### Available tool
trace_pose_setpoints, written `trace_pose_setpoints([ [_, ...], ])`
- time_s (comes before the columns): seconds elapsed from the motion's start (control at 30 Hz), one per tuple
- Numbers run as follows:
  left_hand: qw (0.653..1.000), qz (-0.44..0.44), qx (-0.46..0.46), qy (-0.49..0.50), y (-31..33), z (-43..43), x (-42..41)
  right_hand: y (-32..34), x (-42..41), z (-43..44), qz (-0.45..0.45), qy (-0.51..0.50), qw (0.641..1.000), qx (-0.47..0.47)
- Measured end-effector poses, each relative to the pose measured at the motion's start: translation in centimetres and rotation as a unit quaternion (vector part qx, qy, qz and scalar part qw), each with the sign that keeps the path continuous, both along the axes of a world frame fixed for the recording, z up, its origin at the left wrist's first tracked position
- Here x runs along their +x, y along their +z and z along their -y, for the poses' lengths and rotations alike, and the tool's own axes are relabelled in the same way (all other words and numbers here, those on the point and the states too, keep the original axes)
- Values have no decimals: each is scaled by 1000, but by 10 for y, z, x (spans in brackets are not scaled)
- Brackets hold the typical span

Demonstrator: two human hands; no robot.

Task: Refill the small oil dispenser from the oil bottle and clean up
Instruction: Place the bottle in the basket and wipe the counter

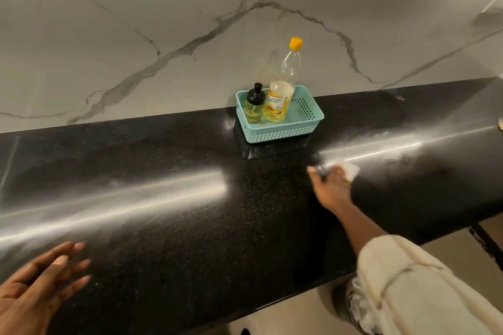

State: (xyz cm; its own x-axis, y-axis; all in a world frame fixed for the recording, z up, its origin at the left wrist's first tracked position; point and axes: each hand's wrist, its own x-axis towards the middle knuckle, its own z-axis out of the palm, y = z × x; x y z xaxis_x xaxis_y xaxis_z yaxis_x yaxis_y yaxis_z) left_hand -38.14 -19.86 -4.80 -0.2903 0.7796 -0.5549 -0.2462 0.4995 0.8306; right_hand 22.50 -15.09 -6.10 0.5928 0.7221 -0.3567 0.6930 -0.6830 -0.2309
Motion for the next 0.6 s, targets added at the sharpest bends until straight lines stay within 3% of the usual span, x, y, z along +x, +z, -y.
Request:
trace_pose_setpoints([
  [0.07,1000,23,13,-11,-24,2,-21,-4,-64,-40,-3,118,993,12],
  [0.17,998,52,11,-45,-43,-1,-29,-4,-187,-56,-48,298,953,43],
  [0.3,984,178,23,12,-6,-10,21,-2,-331,-10,-128,530,837,53],
  [0.33,981,184,20,-52,-5,-11,28,-2,-356,7,-130,578,804,54],
  [0.4,978,121,113,-128,-2,-10,36,-6,-379,35,-128,640,756,54],
  [0.43,972,200,88,-90,3,-13,40,-6,-378,48,-122,655,744,55],
  [0.47,970,220,104,-9,9,-15,47,-6,-369,58,-120,659,740,58],
  [0.5,977,167,133,13,17,-11,61,-5,-353,66,-120,649,748,67],
  [0.53,987,72,145,-11,26,-8,77,-3,-329,71,-128,617,773,77],
  [0.6,989,-4,138,-48,29,-11,80,-3,-262,76,-112,512,846,95],
])
